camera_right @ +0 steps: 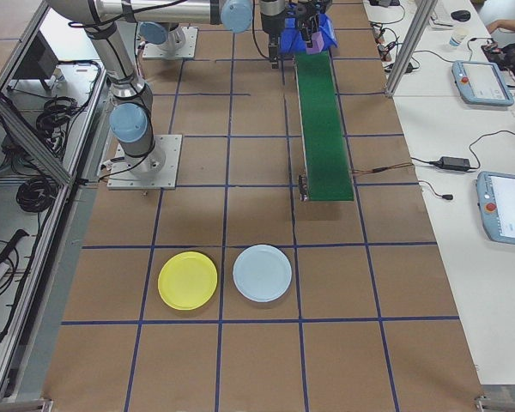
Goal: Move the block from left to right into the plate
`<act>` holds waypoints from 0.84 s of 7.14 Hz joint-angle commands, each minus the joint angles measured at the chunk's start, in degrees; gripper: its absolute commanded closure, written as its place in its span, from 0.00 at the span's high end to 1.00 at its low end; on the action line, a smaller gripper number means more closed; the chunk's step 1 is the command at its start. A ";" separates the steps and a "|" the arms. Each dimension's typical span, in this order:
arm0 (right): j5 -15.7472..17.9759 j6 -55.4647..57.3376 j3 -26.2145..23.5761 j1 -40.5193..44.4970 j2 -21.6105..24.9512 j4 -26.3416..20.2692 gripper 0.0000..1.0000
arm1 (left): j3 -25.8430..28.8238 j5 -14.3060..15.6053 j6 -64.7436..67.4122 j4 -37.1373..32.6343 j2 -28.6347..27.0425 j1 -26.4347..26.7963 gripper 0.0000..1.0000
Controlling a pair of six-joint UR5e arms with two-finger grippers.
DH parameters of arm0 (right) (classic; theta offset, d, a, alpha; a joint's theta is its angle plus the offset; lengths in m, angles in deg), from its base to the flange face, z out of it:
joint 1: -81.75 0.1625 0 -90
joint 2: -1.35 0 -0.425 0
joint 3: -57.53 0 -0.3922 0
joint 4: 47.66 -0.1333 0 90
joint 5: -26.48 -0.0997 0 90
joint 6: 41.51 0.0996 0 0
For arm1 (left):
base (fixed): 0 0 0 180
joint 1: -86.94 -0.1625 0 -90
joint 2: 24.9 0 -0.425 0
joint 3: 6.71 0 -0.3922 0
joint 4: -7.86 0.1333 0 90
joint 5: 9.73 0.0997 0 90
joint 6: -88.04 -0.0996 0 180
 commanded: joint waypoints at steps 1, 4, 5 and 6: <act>0.00 0.00 0.00 0.00 0.00 0.03 1.00 | 0.62 1.42 0.30 1.36 -1.77 0.14 0.99; 0.00 0.00 0.00 0.00 0.00 0.03 1.00 | 0.71 8.51 3.29 1.09 1.55 0.05 1.00; 0.00 -0.17 0.00 0.00 -0.09 0.03 1.00 | 0.71 9.07 3.20 0.39 3.49 -0.39 1.00; 0.09 -0.44 -0.09 0.00 -0.17 0.21 1.00 | 0.79 9.08 2.68 -0.83 4.99 -3.17 1.00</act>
